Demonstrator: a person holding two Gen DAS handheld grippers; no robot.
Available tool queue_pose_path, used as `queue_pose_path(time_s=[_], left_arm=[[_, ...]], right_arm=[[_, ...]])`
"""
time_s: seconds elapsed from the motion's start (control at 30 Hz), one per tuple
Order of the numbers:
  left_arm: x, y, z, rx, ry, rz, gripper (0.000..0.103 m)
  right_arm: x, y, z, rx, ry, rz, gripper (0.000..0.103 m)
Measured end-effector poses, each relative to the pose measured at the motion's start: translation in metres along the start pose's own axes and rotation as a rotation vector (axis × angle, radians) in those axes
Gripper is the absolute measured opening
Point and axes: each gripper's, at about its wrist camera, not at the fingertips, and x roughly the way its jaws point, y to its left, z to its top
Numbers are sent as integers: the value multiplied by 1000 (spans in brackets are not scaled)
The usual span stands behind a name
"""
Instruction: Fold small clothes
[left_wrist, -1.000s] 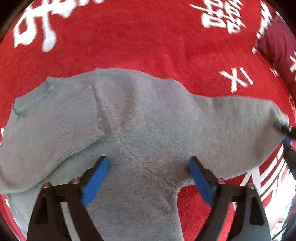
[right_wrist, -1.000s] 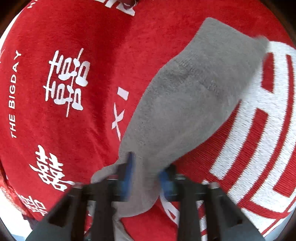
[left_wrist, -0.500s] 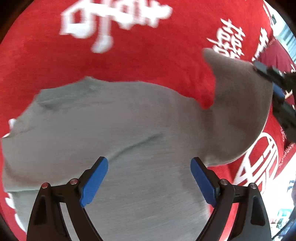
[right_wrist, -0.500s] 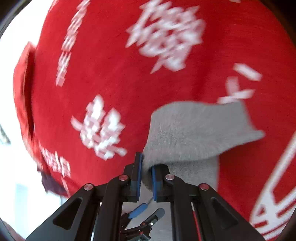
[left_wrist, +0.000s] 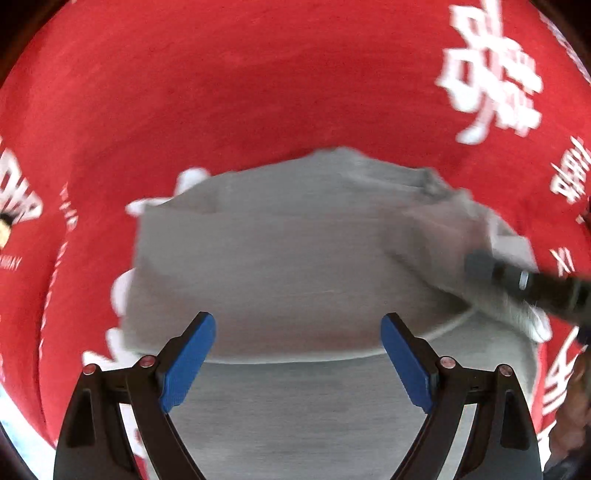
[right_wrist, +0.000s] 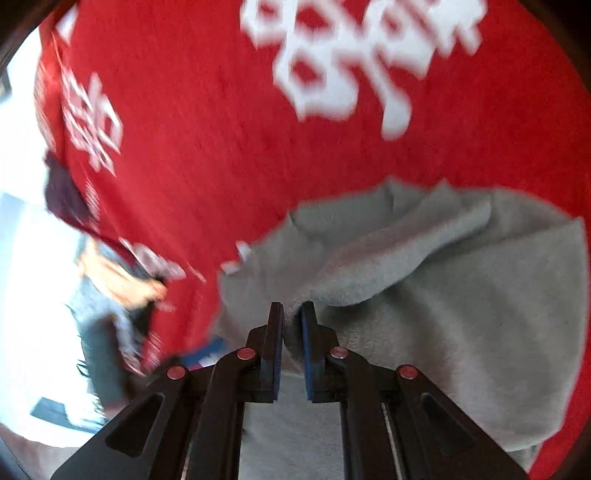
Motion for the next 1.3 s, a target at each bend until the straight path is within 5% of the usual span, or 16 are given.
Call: queue_pose_path(time_s=[0.13, 0.3, 0.43, 0.47, 0.5, 0.53, 0.67, 0.8, 0.93, 1.07, 1.17, 1.3], left_arm=[[16, 25, -8, -36, 38, 49, 92], [26, 47, -16, -63, 71, 45, 92], [22, 54, -17, -74, 64, 21, 92], [23, 54, -16, -78, 63, 14, 92], [21, 58, -16, -85, 60, 4, 92], [20, 60, -15, -91, 57, -2, 92], [12, 78, -14, -122, 43, -11, 92], [7, 100, -16, -196, 40, 7, 92], [5, 129, -19, -261, 31, 39, 92], [1, 144, -21, -284, 34, 56, 92], [-8, 141, -21, -277, 32, 47, 92], [-12, 130, -11, -248, 21, -5, 92]], right_arm=[[32, -10, -13, 52, 115, -97, 17], [7, -27, -7, 151, 3, -99, 53], [8, -56, 9, 350, -23, -100, 53], [10, -61, 12, 398, -35, -90, 44], [12, -62, 14, 425, -45, -87, 16], [12, -59, 17, 421, -62, -87, 6], [8, -8, 28, 203, -117, -3, 6], [34, 63, 20, -131, -21, -13, 6], [88, 102, -13, -372, 144, -124, 10], [114, 85, -44, -407, 290, -244, 19], [101, 83, -54, -376, 274, -226, 41], [51, 54, -56, -229, 212, -233, 43]])
